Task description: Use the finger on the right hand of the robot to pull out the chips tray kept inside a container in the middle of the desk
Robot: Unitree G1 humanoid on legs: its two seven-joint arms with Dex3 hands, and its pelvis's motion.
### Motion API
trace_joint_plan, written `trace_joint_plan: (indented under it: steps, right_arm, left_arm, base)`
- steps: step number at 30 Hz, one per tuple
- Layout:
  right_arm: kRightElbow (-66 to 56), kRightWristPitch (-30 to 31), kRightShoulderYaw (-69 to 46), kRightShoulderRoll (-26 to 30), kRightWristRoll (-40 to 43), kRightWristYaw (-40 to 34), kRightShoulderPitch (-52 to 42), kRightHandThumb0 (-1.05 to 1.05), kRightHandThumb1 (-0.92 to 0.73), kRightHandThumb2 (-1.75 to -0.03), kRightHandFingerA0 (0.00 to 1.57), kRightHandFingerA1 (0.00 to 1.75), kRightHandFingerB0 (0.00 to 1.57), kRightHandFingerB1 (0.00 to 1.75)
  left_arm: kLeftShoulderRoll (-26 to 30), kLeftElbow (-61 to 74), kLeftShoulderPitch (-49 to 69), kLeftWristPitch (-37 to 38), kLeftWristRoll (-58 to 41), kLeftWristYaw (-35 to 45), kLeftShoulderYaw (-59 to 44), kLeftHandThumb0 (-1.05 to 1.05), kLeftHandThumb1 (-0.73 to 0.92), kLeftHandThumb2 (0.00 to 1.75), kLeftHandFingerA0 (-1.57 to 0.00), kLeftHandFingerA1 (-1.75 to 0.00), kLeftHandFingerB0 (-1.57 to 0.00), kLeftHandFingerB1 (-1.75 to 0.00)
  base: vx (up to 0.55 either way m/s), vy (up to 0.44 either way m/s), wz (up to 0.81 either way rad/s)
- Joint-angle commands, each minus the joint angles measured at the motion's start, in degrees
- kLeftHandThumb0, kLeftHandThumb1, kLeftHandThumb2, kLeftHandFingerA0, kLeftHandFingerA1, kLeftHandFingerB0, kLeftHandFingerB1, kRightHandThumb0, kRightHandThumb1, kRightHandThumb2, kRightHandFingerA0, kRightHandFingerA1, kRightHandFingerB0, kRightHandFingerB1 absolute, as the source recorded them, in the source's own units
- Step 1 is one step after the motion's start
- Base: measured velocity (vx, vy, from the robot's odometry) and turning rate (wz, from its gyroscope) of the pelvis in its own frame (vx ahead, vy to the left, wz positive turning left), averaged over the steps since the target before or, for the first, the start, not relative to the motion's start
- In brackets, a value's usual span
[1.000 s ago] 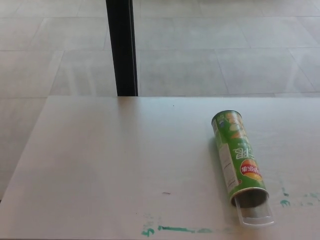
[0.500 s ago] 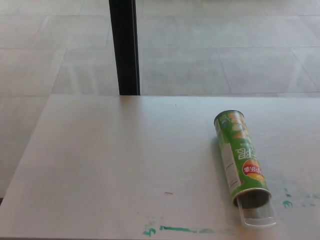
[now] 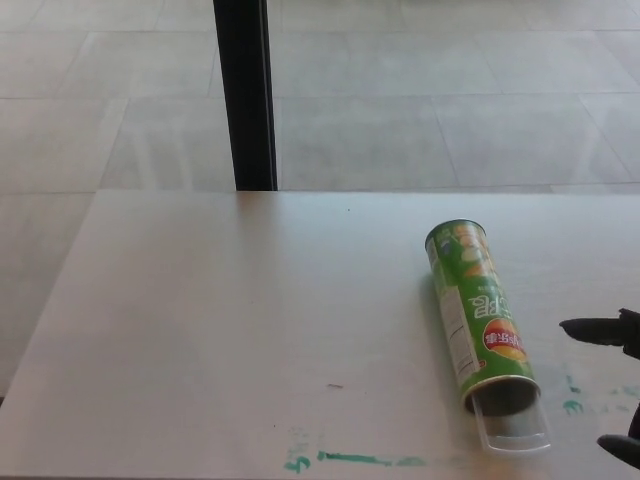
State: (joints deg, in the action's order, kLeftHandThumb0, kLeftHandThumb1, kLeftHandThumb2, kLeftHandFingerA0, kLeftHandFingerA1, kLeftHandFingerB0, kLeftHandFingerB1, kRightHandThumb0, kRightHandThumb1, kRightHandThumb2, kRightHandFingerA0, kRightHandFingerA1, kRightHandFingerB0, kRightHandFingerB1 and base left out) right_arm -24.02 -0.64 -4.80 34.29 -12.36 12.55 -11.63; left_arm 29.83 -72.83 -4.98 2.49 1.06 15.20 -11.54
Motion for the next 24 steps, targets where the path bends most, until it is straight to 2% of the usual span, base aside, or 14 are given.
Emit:
trace_joint_plan:
  steps: [1,4,10,11,12,13,14,15,18,20,24]
  right_arm:
    - [4.9,-0.8,3.2,4.0,-9.3,1.1,3.9,-0.07,-0.49,-0.55,0.96,1.06,0.37,0.39]
    - [6.3,-2.7,5.2,4.6,-10.9,0.5,5.5,-0.09,-0.49,-0.54,0.99,1.0,0.4,0.4]
    - [8.6,-5.3,8.2,4.8,-13.0,0.0,7.6,-0.07,-0.49,-0.54,1.02,1.01,0.4,0.4]
    - [9.2,-5.3,8.7,5.0,-13.8,0.0,7.9,-0.11,-0.46,-0.56,1.02,1.05,0.38,0.41]
    - [9.5,-5.1,9.3,5.2,-14.8,0.3,8.1,-0.1,-0.48,-0.55,1.0,1.04,0.39,0.41]
    - [9.8,-5.1,9.8,5.4,-15.4,0.3,8.2,-0.07,-0.49,-0.54,1.0,1.03,0.4,0.4]
    - [10.8,-5.6,10.6,5.5,-16.2,0.1,8.5,-0.08,-0.48,-0.55,1.01,1.1,0.39,0.41]
    - [11.8,-6.1,11.5,5.6,-17.2,-0.2,8.7,-0.1,-0.47,-0.55,1.01,1.04,0.41,0.41]
    - [11.9,-5.4,12.4,5.6,-18.0,0.9,8.8,-0.13,-0.46,-0.57,1.0,1.07,0.39,0.41]
    - [12.2,-6.6,13.1,5.0,-19.0,-0.3,8.7,-0.14,-0.45,-0.57,1.01,1.05,0.4,0.42]
    - [12.6,-7.8,14.1,4.4,-20.9,-1.8,8.4,-0.17,-0.44,-0.58,1.02,1.02,0.41,0.44]
  left_arm:
    - [2.0,0.1,-0.2,0.9,0.9,0.0,1.0,-0.5,0.73,0.62,-0.58,-0.64,-0.56,-0.56]
    - [1.8,-0.7,-0.5,0.5,0.5,-0.2,0.8,-0.48,0.72,0.61,-0.6,-0.63,-0.6,-0.57]
    - [1.5,-0.5,-0.3,1.2,0.5,-0.8,0.9,-0.48,0.71,0.61,-0.61,-0.61,-0.59,-0.53]
    - [1.7,-0.1,-0.4,0.8,0.0,0.3,0.6,-0.46,0.75,0.62,-0.57,-0.64,-0.51,-0.52]
    - [1.7,-0.3,-0.5,0.9,0.1,0.6,0.7,-0.49,0.71,0.61,-0.55,-0.59,-0.56,-0.54]
    - [1.8,-0.2,-0.5,1.0,0.2,0.5,0.8,-0.48,0.73,0.62,-0.57,-0.63,-0.53,-0.53]
    - [1.9,-0.2,-0.5,1.1,0.4,0.5,1.0,-0.48,0.72,0.61,-0.58,-0.64,-0.54,-0.54]
    - [1.8,-0.6,-0.9,1.1,0.6,0.2,1.1,-0.46,0.71,0.61,-0.58,-0.63,-0.55,-0.54]
    - [1.8,-0.1,-0.9,0.4,0.1,0.1,0.9,-0.45,0.72,0.61,-0.58,-0.63,-0.54,-0.54]
    - [1.8,-0.5,-1.0,0.7,0.4,-0.1,1.1,-0.46,0.72,0.61,-0.61,-0.64,-0.57,-0.53]
    - [1.8,-0.6,-1.2,0.3,0.3,0.0,1.1,-0.47,0.71,0.61,-0.58,-0.64,-0.58,-0.54]
  base:
    - [0.0,0.0,0.0]
    - [0.0,0.0,0.0]
    - [0.0,0.0,0.0]
    - [0.0,0.0,0.0]
    - [0.0,0.0,0.0]
    - [0.0,0.0,0.0]
    - [0.0,0.0,0.0]
    - [0.0,0.0,0.0]
    - [0.0,0.0,0.0]
    - [0.0,0.0,0.0]
    - [0.0,0.0,0.0]
